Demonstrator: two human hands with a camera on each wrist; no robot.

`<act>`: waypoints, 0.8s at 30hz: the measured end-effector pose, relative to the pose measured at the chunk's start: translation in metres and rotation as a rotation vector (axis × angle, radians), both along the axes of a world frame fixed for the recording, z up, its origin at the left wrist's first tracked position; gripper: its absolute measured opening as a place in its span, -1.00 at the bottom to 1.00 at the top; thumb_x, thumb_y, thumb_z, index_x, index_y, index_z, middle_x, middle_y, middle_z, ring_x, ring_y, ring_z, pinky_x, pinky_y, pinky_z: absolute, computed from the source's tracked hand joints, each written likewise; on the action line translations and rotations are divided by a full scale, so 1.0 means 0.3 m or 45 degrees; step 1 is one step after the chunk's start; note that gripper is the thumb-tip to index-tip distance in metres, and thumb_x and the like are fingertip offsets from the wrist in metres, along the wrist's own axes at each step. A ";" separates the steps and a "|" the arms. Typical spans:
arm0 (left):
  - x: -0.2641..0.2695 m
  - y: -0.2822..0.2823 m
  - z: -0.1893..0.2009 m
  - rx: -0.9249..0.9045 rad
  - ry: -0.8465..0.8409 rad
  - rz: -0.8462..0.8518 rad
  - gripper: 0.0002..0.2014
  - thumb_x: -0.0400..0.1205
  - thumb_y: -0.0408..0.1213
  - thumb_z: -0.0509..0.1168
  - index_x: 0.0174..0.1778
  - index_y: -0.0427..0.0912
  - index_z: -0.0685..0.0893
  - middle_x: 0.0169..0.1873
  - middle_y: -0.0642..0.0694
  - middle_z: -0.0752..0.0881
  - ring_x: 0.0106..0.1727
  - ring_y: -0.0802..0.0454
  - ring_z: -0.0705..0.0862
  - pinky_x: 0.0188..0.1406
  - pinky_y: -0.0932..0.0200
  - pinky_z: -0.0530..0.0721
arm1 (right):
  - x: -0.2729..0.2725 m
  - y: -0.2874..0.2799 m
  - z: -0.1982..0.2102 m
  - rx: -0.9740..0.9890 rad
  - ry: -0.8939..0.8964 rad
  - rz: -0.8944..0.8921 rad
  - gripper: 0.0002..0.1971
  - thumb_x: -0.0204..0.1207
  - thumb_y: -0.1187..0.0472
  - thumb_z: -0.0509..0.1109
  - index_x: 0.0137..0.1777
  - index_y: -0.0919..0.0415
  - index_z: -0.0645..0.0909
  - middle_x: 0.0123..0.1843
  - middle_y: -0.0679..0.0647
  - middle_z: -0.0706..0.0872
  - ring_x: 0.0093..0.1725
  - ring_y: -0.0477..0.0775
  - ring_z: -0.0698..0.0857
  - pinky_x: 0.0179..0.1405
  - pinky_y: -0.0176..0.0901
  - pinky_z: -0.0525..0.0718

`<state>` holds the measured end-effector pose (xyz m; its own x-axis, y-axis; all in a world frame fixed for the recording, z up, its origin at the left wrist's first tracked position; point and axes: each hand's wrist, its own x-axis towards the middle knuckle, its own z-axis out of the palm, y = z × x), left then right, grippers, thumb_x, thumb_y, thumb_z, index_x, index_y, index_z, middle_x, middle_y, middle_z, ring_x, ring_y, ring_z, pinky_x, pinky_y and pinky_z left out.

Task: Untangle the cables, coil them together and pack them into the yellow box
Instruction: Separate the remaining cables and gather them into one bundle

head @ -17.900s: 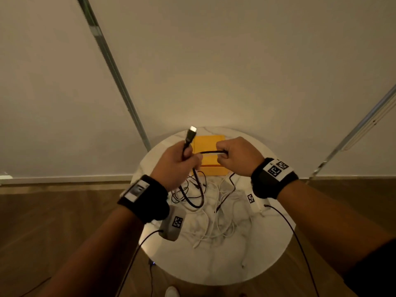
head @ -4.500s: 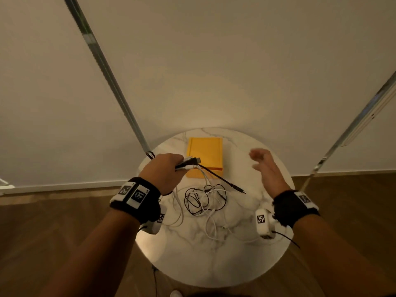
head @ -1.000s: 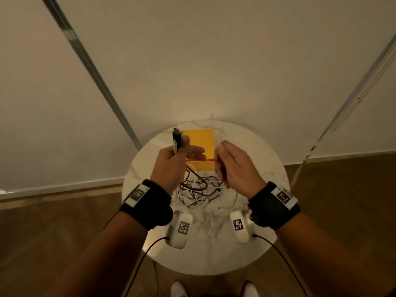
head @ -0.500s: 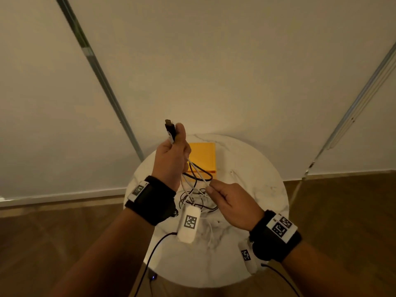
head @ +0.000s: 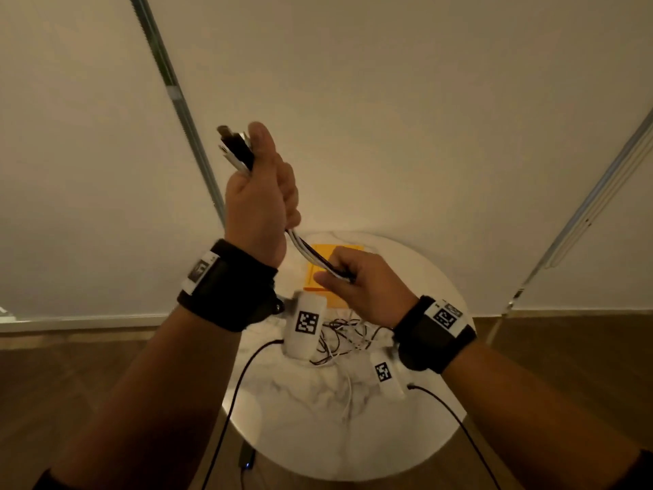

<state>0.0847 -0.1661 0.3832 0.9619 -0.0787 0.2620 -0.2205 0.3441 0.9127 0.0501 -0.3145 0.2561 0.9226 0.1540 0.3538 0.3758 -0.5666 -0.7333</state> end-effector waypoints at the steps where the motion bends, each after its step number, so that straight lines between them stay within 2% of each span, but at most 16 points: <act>1: 0.010 0.030 0.019 0.010 -0.037 0.074 -0.44 0.79 0.21 0.11 -0.45 0.03 0.16 -0.49 -0.07 0.12 -0.45 -0.07 0.01 -0.52 0.09 0.01 | 0.007 -0.039 -0.029 -0.016 0.064 -0.021 -0.62 0.68 -0.04 0.41 -0.30 0.07 0.39 -0.47 -0.13 0.46 -0.48 -0.15 0.47 -0.43 -0.25 0.43; 3: 0.034 0.095 0.046 0.096 -0.145 0.242 -0.43 0.76 0.22 0.17 -0.53 0.03 0.28 -0.56 -0.05 0.24 -0.54 -0.03 0.13 -0.60 0.13 0.13 | 0.022 -0.127 -0.106 -0.114 0.221 -0.076 -0.56 0.67 -0.16 0.36 -0.30 0.13 0.44 -0.45 -0.07 0.46 -0.47 -0.04 0.50 -0.35 0.01 0.52; 4: 0.046 0.124 0.049 0.186 -0.235 0.325 -0.41 0.72 0.25 0.19 -0.55 -0.02 0.33 -0.59 -0.12 0.29 -0.58 -0.09 0.21 -0.62 0.08 0.20 | 0.028 -0.166 -0.136 -0.179 0.269 -0.137 -0.53 0.67 -0.20 0.33 -0.31 0.15 0.44 -0.43 -0.01 0.46 -0.46 0.01 0.48 -0.32 0.07 0.52; 6: 0.089 0.169 0.024 0.575 -0.477 0.499 -0.33 0.67 0.31 0.19 -0.56 -0.18 0.39 -0.61 -0.32 0.39 -0.55 -0.23 0.35 -0.57 -0.11 0.32 | 0.038 -0.218 -0.160 -0.223 0.300 -0.239 -0.51 0.69 -0.18 0.31 -0.37 0.12 0.39 -0.45 0.01 0.42 -0.47 -0.01 0.40 -0.34 0.01 0.41; 7: 0.104 0.180 0.000 0.864 -0.598 0.545 -0.30 0.65 0.34 0.17 -0.55 -0.23 0.42 -0.62 -0.28 0.42 -0.53 -0.20 0.39 -0.52 -0.11 0.34 | 0.046 -0.229 -0.151 -0.224 0.284 -0.274 -0.52 0.70 -0.12 0.32 -0.38 0.12 0.38 -0.46 0.00 0.40 -0.47 -0.02 0.37 -0.35 -0.04 0.35; 9: 0.100 0.168 -0.059 1.412 -0.730 0.454 -0.26 0.56 0.49 0.13 -0.49 -0.20 0.52 -0.63 -0.08 0.45 -0.52 -0.09 0.45 -0.49 0.00 0.33 | 0.065 -0.217 -0.103 -0.218 0.203 -0.280 -0.56 0.71 0.00 0.35 -0.38 0.13 0.39 -0.47 0.00 0.39 -0.47 -0.03 0.36 -0.38 -0.05 0.29; 10: 0.093 0.152 -0.094 1.578 -0.747 0.347 -0.24 0.48 0.58 0.15 -0.43 -0.16 0.57 -0.59 -0.02 0.50 -0.50 -0.04 0.50 -0.49 0.05 0.36 | 0.074 -0.198 -0.069 -0.212 0.156 -0.258 -0.57 0.71 0.03 0.36 -0.38 0.11 0.37 -0.46 0.00 0.39 -0.47 -0.03 0.36 -0.39 -0.05 0.27; 11: 0.088 0.133 -0.130 1.668 -0.738 0.232 -0.24 0.39 0.64 0.19 -0.34 -0.11 0.64 -0.50 0.01 0.61 -0.43 -0.01 0.58 -0.44 0.08 0.45 | 0.085 -0.176 -0.034 -0.211 0.104 -0.231 -0.58 0.70 0.06 0.37 -0.37 0.09 0.36 -0.45 0.01 0.39 -0.46 -0.03 0.35 -0.40 -0.08 0.25; 13: 0.066 0.093 -0.182 1.747 -0.632 0.003 -0.20 0.24 0.65 0.35 0.07 0.02 0.77 -0.11 0.06 0.82 -0.12 -0.01 0.75 -0.14 0.05 0.70 | 0.109 -0.134 0.032 -0.229 0.001 -0.196 -0.63 0.66 0.14 0.36 -0.36 0.07 0.33 -0.44 0.01 0.40 -0.45 -0.03 0.36 -0.41 -0.09 0.24; 14: 0.058 0.077 -0.202 1.765 -0.564 -0.098 -0.16 0.22 0.59 0.44 0.25 0.06 0.74 0.04 0.08 0.83 0.01 -0.01 0.77 0.01 0.02 0.74 | 0.120 -0.118 0.063 -0.242 -0.037 -0.188 -0.67 0.62 0.18 0.33 -0.35 0.07 0.32 -0.44 0.00 0.41 -0.44 -0.02 0.36 -0.41 -0.07 0.25; 15: 0.060 0.069 -0.223 1.754 -0.496 -0.178 -0.22 0.25 0.49 0.52 0.28 0.07 0.74 0.06 0.08 0.83 0.03 0.00 0.77 0.06 0.00 0.75 | 0.133 -0.107 0.091 -0.242 -0.056 -0.186 -0.70 0.57 0.24 0.32 -0.35 0.08 0.31 -0.44 0.01 0.41 -0.43 0.00 0.35 -0.41 -0.05 0.26; 16: 0.065 0.064 -0.239 1.711 -0.444 -0.234 -0.41 0.34 0.36 0.57 0.16 0.06 0.77 -0.04 0.10 0.85 -0.05 0.02 0.78 0.02 -0.02 0.75 | 0.144 -0.105 0.116 -0.231 -0.059 -0.188 -0.72 0.51 0.31 0.32 -0.34 0.10 0.32 -0.43 0.03 0.42 -0.42 0.01 0.35 -0.39 -0.06 0.28; 18: 0.078 0.073 -0.255 1.498 -0.373 -0.290 -0.77 0.58 0.08 0.53 -0.16 -0.01 0.81 -0.33 0.07 0.85 -0.30 0.04 0.75 -0.15 -0.03 0.73 | 0.165 -0.113 0.141 -0.215 -0.061 -0.202 -0.74 0.46 0.38 0.34 -0.33 0.13 0.35 -0.41 0.05 0.44 -0.41 0.01 0.36 -0.38 -0.07 0.33; 20: 0.087 0.092 -0.246 1.163 -0.288 -0.273 -0.70 0.73 -0.06 0.39 -0.24 -0.14 0.80 -0.46 -0.01 0.80 -0.42 -0.04 0.68 -0.24 0.00 0.65 | 0.174 -0.119 0.130 -0.215 -0.052 -0.192 -0.72 0.52 0.32 0.38 -0.34 0.12 0.38 -0.43 0.02 0.43 -0.43 0.00 0.37 -0.37 -0.08 0.36; 23: 0.074 0.079 -0.218 0.808 -0.312 -0.268 -0.59 0.83 -0.14 0.25 -0.20 -0.39 0.72 -0.55 -0.09 0.61 -0.52 0.06 0.52 -0.36 0.29 0.50 | 0.175 -0.092 0.068 -0.075 -0.008 -0.113 -0.60 0.63 0.10 0.45 -0.35 0.16 0.37 -0.47 -0.05 0.33 -0.47 -0.05 0.30 -0.41 -0.15 0.30; 24: 0.071 0.070 -0.217 0.741 -0.329 -0.267 -0.58 0.84 -0.15 0.23 -0.22 -0.40 0.70 -0.56 -0.10 0.56 -0.54 0.07 0.47 -0.40 0.34 0.46 | 0.177 -0.085 0.044 0.021 0.008 -0.105 -0.57 0.64 0.06 0.46 -0.37 0.16 0.35 -0.48 -0.06 0.30 -0.47 -0.06 0.28 -0.42 -0.19 0.28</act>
<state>0.1059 -0.1451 0.3180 0.8228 -0.4553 0.3400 -0.4387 -0.1287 0.8894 0.1031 -0.3398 0.2692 0.9341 0.0718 0.3498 0.3239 -0.5831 -0.7451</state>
